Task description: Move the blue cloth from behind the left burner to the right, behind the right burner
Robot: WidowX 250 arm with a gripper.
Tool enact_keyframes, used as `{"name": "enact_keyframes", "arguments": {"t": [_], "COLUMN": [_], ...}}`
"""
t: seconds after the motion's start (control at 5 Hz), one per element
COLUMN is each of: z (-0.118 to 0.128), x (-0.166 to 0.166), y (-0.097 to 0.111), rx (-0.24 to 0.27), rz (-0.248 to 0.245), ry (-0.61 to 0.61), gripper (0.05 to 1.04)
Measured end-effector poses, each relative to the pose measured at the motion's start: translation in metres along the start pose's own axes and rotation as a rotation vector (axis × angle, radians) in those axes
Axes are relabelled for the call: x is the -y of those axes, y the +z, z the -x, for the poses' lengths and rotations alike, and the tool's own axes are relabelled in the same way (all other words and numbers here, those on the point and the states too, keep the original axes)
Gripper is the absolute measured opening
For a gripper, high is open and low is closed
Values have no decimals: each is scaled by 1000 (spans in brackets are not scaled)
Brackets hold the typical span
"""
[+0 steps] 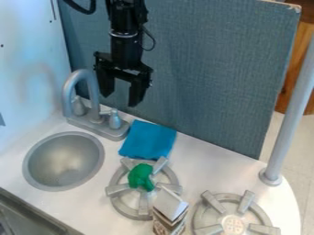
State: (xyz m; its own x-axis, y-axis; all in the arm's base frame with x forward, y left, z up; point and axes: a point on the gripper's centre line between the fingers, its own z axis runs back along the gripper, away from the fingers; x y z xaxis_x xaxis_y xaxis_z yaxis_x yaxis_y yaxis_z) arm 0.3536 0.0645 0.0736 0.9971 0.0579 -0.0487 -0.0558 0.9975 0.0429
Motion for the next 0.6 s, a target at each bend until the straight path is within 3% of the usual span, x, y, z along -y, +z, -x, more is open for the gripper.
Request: {"name": "enact_keyframes", "arguments": {"t": [0.2,0.4,0.6], "z": [2,-16,-44], "x": [1,3,20], "y": [-15,-61,-87], "rx": [-41,-87,-44], "rz": [4,9,24], "ry": [1,62,55], "gripper": [1003,1003,1003]}}
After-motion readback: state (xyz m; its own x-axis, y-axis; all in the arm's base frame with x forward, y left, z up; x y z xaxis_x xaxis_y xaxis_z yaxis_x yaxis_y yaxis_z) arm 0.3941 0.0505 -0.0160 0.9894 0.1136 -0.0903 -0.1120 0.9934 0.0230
